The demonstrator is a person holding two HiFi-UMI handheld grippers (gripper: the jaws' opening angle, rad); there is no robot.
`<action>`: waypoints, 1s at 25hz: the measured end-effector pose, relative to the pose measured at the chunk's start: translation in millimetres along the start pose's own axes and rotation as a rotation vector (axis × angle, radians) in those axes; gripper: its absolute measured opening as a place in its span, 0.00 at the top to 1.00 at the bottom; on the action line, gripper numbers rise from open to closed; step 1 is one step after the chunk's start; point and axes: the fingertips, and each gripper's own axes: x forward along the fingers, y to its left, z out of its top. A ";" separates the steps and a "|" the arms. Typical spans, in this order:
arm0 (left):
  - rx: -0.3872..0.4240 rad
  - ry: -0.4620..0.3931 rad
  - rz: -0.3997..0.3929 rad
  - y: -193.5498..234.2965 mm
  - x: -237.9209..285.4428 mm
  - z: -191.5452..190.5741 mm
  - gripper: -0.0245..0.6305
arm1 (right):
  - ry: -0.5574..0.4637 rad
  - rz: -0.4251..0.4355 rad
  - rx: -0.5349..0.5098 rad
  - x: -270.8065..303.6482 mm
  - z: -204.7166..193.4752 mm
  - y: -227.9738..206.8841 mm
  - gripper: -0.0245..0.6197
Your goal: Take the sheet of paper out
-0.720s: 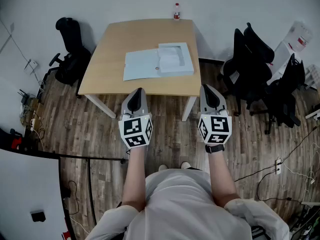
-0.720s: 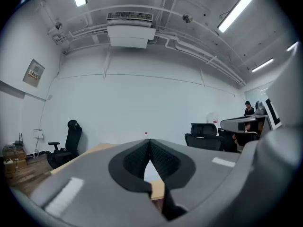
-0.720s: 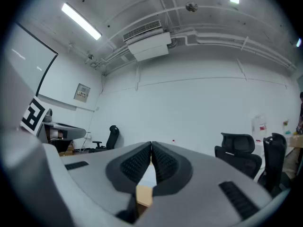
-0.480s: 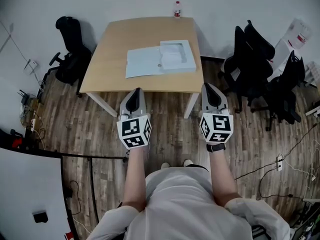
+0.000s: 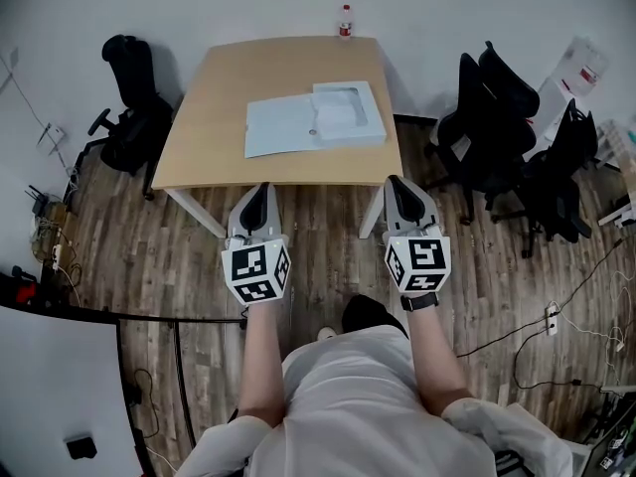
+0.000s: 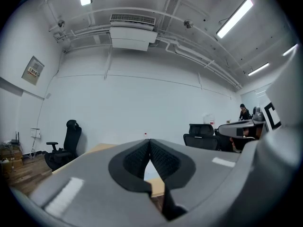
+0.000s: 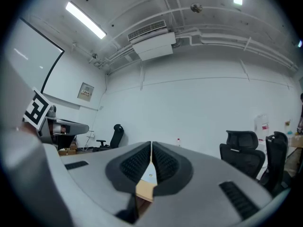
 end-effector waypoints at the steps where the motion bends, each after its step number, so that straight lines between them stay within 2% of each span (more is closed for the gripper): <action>1: -0.002 0.000 -0.003 0.6 4.1 -0.2 0.95 | 0.002 -0.003 0.004 3.2 -1.9 -1.8 0.94; 9: 0.006 0.014 -0.021 -0.9 66.3 -11.5 0.95 | 0.022 0.021 0.026 63.1 -24.8 -25.9 0.94; 19: 0.002 0.015 -0.032 9.8 219.0 13.1 0.95 | 0.003 0.086 0.051 210.5 -14.5 -85.0 0.94; 25: -0.005 0.055 -0.017 11.8 290.6 3.9 0.95 | 0.027 0.150 0.061 277.5 -22.3 -109.5 0.94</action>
